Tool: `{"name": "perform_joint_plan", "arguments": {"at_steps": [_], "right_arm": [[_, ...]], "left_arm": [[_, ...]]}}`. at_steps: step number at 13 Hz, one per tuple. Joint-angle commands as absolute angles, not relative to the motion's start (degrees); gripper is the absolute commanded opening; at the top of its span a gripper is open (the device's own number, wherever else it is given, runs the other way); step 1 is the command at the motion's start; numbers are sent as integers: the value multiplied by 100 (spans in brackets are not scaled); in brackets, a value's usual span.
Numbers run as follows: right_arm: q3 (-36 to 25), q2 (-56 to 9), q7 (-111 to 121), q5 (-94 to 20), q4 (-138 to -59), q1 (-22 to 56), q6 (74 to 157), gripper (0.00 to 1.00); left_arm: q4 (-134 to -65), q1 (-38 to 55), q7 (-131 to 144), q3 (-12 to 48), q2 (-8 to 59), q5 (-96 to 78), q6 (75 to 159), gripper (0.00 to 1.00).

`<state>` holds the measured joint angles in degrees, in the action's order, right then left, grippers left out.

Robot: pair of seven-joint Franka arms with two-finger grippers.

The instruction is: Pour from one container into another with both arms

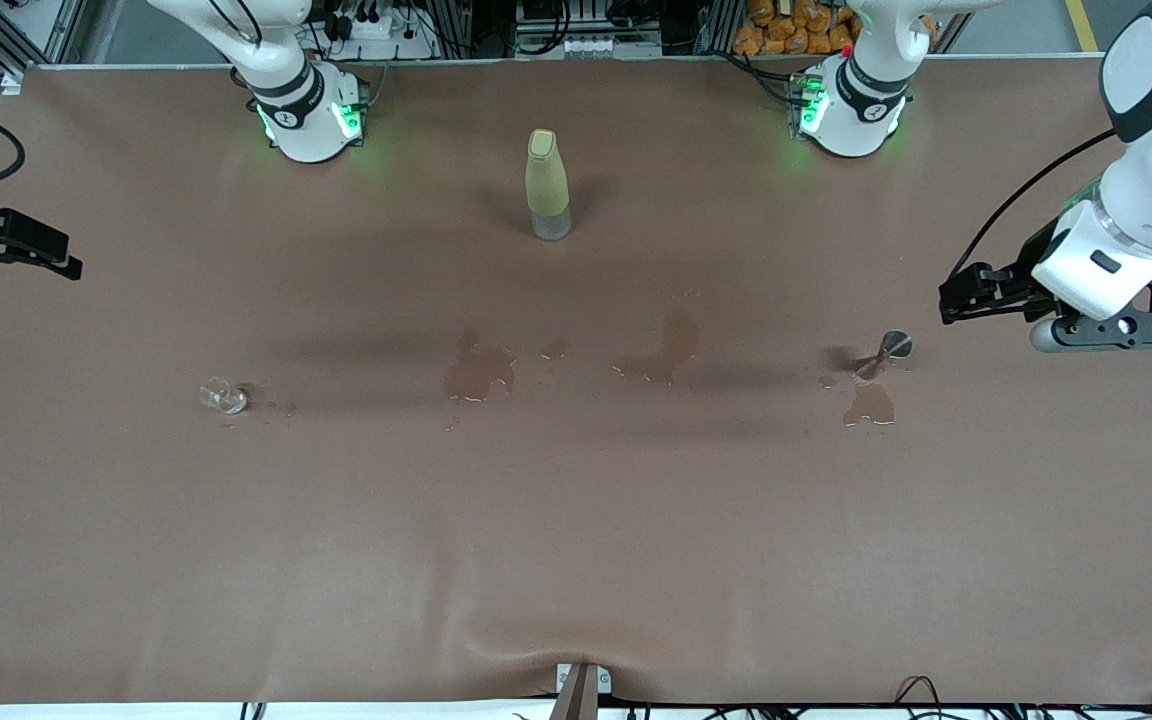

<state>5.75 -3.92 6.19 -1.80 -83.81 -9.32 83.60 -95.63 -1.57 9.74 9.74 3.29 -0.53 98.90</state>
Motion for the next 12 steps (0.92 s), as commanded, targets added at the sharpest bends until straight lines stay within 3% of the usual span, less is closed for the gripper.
{"name": "perform_joint_plan", "arguments": {"at_steps": [1,12], "right_arm": [[76,-360,545,-88,-8402,-471,8376,100],[-141,-378,536,-79,-8394,-237,8385,100]], "left_arm": [[-9545,-176,949,949,246,-167,9739,100],[-9536,-167,949,958,246,-167,9730,100]]}}
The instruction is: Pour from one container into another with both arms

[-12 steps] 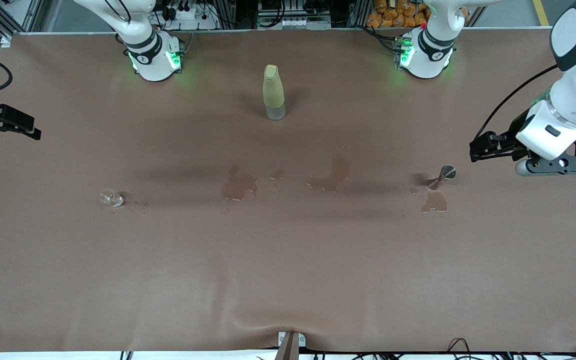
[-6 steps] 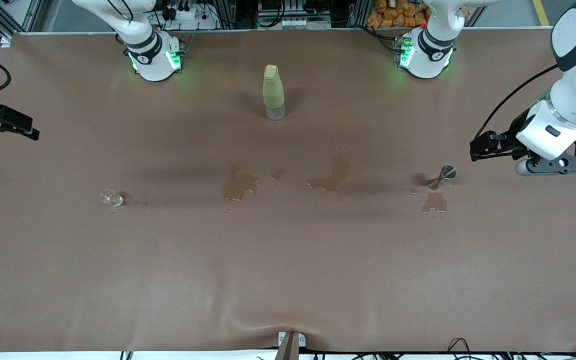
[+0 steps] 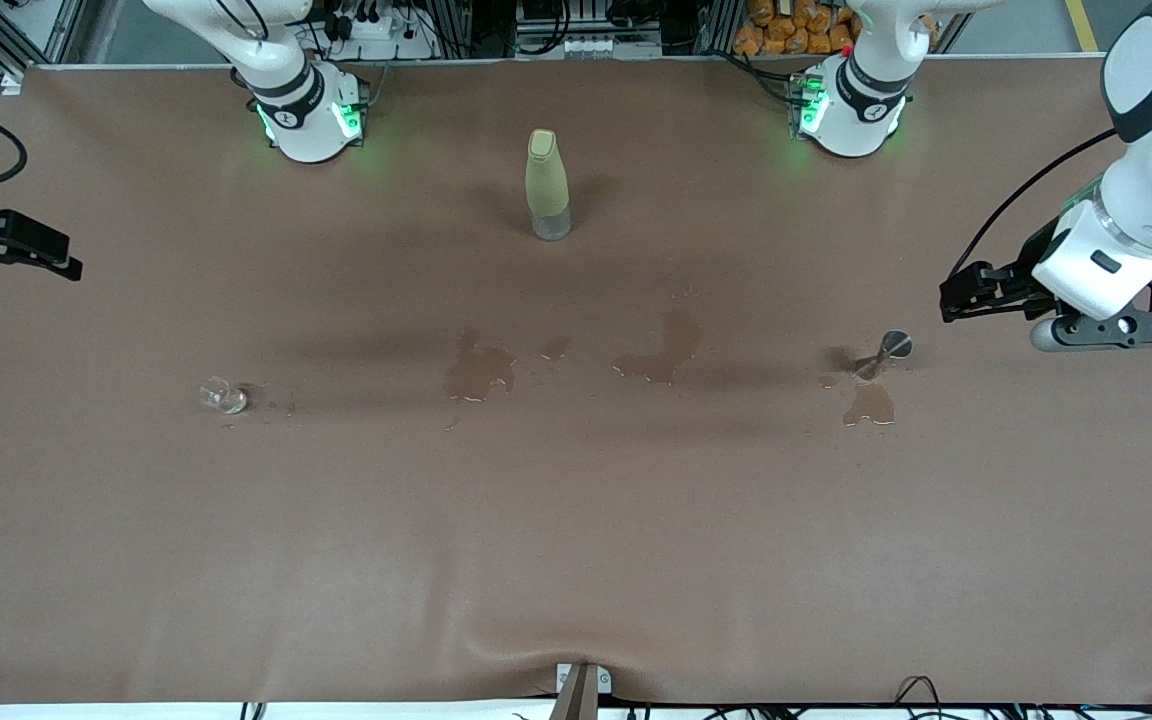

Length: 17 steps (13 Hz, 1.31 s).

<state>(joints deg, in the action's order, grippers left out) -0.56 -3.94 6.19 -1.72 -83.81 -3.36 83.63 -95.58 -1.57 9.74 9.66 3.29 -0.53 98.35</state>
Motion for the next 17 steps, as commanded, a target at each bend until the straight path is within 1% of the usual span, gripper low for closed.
{"name": "perform_joint_plan", "arguments": {"at_steps": [1,13,17], "right_arm": [[-132,-369,536,-79,-8394,-229,8385,100],[-132,-413,563,35,-8332,-263,8402,100],[-132,-466,545,17,-8306,-281,8763,100]], "left_arm": [[-9536,-167,949,949,246,-167,9729,100],[-9483,-167,949,976,237,-167,9721,100],[-9492,-167,941,976,237,-167,9721,100]]}}
